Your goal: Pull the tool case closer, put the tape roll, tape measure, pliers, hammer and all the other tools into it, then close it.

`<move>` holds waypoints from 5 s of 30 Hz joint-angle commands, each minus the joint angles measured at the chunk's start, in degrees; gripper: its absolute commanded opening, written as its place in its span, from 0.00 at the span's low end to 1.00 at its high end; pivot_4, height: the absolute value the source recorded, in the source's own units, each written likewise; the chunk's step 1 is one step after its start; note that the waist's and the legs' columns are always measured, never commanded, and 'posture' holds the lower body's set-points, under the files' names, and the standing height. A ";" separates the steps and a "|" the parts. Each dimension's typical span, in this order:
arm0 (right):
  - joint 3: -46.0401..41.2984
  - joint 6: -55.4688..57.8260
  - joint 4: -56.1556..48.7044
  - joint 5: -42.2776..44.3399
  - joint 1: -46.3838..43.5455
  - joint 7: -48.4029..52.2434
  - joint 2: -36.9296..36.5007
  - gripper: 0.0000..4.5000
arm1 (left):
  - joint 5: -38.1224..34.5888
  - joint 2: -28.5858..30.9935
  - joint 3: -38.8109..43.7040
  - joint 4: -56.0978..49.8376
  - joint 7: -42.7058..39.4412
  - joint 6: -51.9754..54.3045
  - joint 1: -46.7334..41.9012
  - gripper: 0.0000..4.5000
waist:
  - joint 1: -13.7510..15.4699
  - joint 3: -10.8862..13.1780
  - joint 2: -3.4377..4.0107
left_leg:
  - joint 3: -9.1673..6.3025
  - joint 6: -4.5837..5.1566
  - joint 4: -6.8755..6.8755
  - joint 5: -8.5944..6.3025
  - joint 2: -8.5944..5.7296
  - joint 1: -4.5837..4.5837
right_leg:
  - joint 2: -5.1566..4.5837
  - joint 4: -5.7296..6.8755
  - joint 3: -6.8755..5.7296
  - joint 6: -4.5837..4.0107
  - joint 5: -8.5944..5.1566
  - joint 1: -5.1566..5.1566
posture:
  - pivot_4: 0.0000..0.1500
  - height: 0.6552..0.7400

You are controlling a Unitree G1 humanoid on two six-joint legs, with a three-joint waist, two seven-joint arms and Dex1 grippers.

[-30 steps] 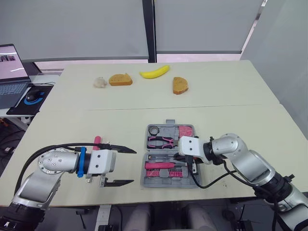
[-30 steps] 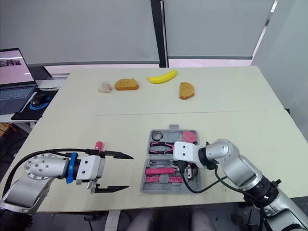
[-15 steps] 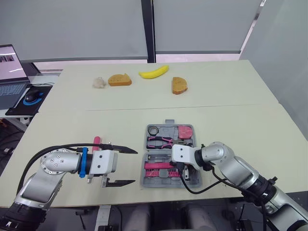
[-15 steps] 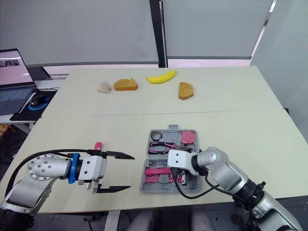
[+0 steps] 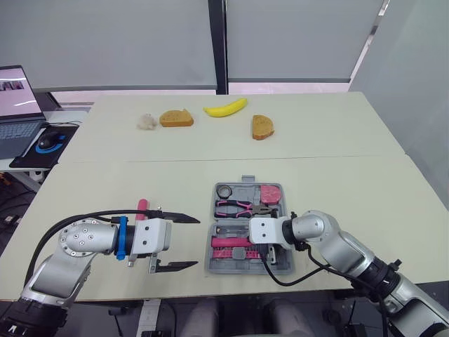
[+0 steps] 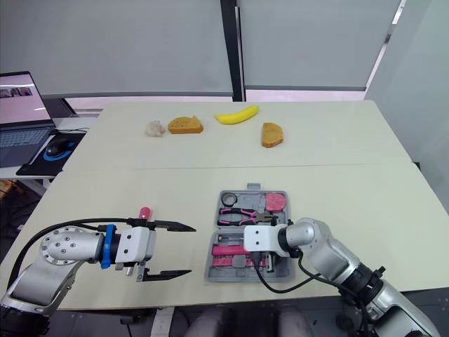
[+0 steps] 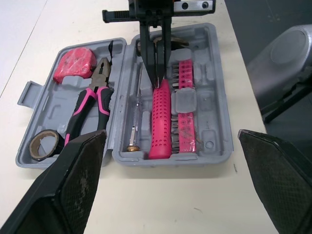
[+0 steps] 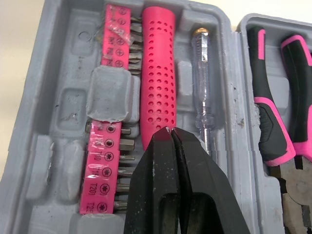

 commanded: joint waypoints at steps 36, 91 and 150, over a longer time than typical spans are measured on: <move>-56.12 -15.41 -5.97 22.33 44.98 -4.95 -11.50 0.99 | -12.93 -16.79 43.17 21.50 34.51 20.18 17.84 1.00 | 1.67 -0.10 -0.17 | 0.06 -0.19 0.03 -0.17 0.09 0.00 | -0.07 -0.13 0.01 -0.16 -0.11 0.12 | 1.00 1.00; -26.34 5.58 -24.63 32.00 6.03 2.13 -14.95 1.00 | -7.48 -23.96 18.04 7.06 47.58 47.20 0.25 0.14 | 2.57 -0.08 -0.30 | 0.07 -0.28 0.12 -0.28 0.15 -0.08 | -0.01 -0.06 -0.09 -0.20 -0.12 0.12 | 1.00 1.00; -26.84 16.82 -33.98 35.66 10.92 -5.54 -15.08 1.00 | 18.25 5.12 -14.16 39.52 -14.50 -40.50 -33.05 1.00 | 2.91 0.16 -0.08 | 0.08 -0.30 -0.12 -0.30 0.16 -0.48 | -0.05 -0.39 -0.22 -0.44 -0.14 -0.11 | 1.00 1.00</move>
